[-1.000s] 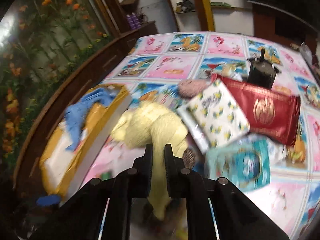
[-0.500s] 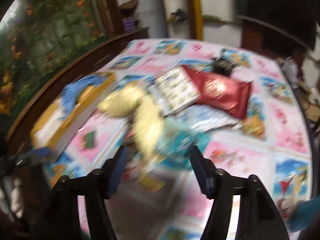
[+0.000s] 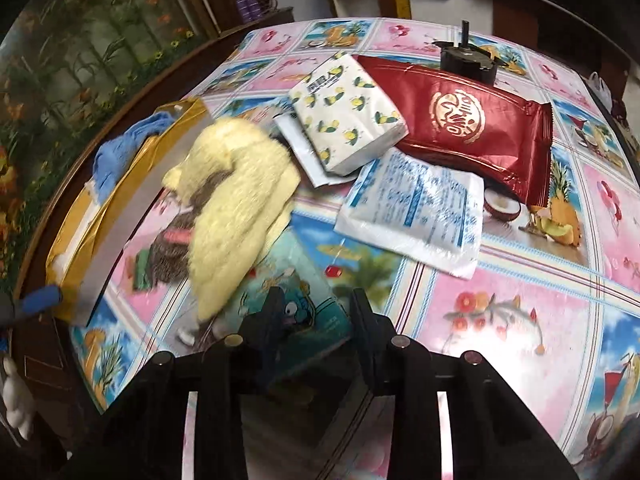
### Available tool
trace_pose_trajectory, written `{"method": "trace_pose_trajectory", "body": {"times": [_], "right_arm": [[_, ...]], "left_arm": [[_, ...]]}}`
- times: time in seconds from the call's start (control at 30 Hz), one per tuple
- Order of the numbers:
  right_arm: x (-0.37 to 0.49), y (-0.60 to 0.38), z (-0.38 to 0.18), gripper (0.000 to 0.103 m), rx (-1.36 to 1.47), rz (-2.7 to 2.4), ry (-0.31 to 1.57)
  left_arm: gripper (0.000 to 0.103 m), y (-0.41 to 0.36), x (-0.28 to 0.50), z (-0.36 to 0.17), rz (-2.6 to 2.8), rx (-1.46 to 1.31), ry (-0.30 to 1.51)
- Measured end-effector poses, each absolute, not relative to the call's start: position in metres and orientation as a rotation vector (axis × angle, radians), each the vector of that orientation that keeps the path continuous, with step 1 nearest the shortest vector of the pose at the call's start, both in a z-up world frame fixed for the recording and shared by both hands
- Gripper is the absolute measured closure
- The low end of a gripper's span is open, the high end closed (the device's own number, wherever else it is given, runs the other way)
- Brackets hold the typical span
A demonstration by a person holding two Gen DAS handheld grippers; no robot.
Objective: Organize soft objects
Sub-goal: 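Grasp the brown knit monkey with the left tool while the right tool grasps the blue tissue pack, then lower the monkey into the box with the left tool while the right tool lowers the tissue pack in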
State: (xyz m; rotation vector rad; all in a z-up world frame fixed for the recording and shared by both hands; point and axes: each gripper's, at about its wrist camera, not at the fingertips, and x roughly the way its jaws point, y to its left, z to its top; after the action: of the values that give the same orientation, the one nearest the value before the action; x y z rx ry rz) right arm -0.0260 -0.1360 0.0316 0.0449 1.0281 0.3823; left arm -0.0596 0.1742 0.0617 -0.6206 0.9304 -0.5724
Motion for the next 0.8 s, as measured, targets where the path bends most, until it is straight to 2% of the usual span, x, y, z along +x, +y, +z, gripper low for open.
{"method": "trace_pose_trajectory", "body": {"times": [0.27, 0.4, 0.43, 0.57, 0.8], "right_arm": [[-0.059, -0.135, 0.031, 0.073, -0.012, 0.434, 1.029], [-0.056, -0.139, 0.031, 0.047, 0.008, 0.402, 0.999], [-0.055, -0.139, 0.031, 0.043, 0.010, 0.404, 0.994], [-0.049, -0.132, 0.032, 0.042, -0.003, 0.410, 0.986], [-0.036, -0.110, 0.028, 0.035, -0.055, 0.428, 0.991]], "left_arm": [[0.034, 0.125, -0.030, 0.062, -0.553, -0.436, 0.980], [0.034, 0.085, -0.016, 0.059, -0.525, -0.140, 0.937], [0.034, 0.076, -0.012, 0.057, -0.512, -0.069, 0.924], [0.034, 0.055, 0.011, 0.042, -0.499, 0.030, 0.955], [0.034, 0.031, 0.045, 0.012, -0.484, 0.060, 1.028]]}}
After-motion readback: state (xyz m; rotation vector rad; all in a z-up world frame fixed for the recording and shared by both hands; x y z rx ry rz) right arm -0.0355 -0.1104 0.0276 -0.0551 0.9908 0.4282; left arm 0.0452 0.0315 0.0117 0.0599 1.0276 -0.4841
